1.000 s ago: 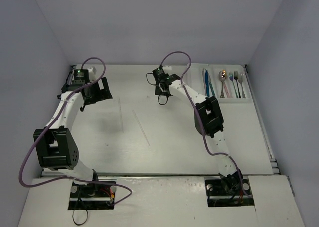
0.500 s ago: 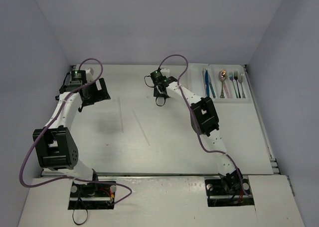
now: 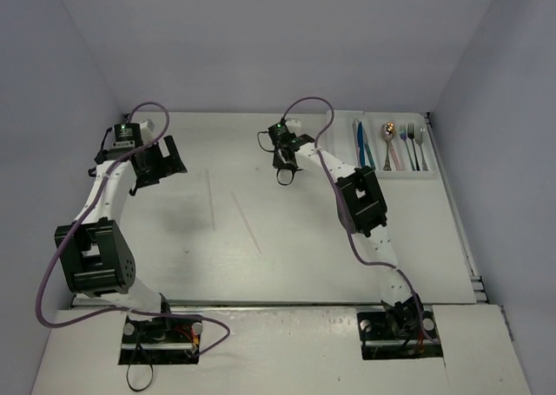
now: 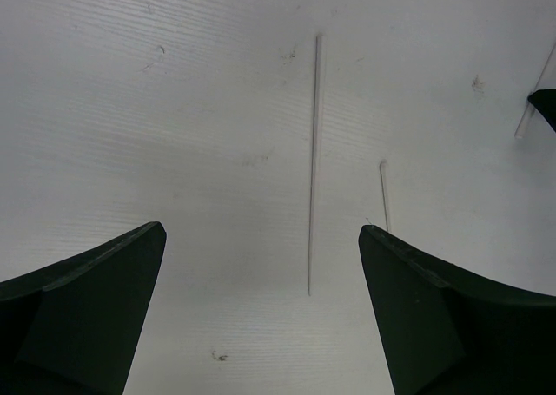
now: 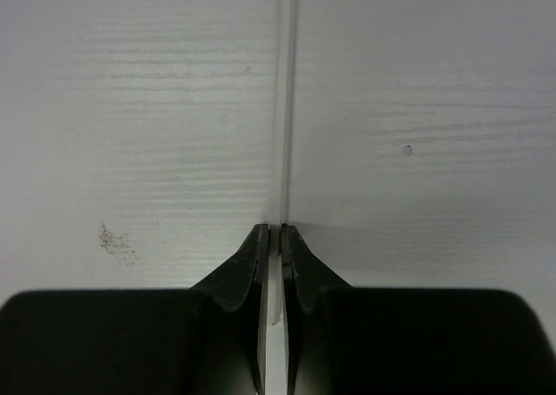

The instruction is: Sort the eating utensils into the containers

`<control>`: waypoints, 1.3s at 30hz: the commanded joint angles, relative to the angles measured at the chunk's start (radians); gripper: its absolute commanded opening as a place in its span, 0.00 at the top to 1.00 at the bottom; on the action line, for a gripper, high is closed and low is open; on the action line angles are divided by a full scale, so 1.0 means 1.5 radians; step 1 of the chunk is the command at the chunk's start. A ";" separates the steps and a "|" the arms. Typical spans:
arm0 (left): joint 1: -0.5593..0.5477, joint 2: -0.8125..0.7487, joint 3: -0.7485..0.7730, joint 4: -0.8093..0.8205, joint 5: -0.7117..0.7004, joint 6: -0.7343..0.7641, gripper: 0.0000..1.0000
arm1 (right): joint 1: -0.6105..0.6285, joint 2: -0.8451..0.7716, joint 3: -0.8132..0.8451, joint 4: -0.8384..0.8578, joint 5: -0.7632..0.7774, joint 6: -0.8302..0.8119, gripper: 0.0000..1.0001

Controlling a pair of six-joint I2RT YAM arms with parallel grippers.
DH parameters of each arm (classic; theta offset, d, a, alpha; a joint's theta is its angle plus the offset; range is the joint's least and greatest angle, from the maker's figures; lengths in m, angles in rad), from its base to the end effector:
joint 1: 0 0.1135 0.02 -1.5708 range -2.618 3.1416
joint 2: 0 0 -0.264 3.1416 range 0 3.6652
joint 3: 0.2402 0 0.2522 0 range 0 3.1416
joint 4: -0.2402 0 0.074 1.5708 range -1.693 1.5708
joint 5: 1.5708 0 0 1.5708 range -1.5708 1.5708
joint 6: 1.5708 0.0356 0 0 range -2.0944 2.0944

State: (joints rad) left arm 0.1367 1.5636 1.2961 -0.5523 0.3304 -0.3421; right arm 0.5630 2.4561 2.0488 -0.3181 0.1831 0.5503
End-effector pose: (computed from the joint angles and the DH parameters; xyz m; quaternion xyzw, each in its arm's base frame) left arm 0.3420 0.0354 0.2919 -0.1590 0.9058 -0.1893 0.3442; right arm 0.4725 0.2905 0.1664 0.0317 0.9084 0.1450 0.3909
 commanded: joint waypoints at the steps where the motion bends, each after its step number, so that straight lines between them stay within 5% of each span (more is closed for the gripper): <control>1: 0.025 0.002 0.034 -0.004 0.032 -0.022 0.06 | -0.027 -0.049 -0.071 -0.044 -0.059 -0.006 1.00; 23: 0.030 -0.012 0.042 -0.006 0.042 -0.032 0.06 | -0.029 -0.376 -0.146 -0.036 -0.059 -0.248 1.00; 39: 0.028 0.016 0.056 -0.005 0.053 -0.038 0.06 | -0.223 -0.330 -0.159 -0.037 -0.132 -0.358 1.00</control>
State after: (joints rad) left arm 0.1780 1.5910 1.3202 -0.5793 0.3852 -0.3806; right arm 0.2241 1.9218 1.7821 -0.3942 0.0173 0.0684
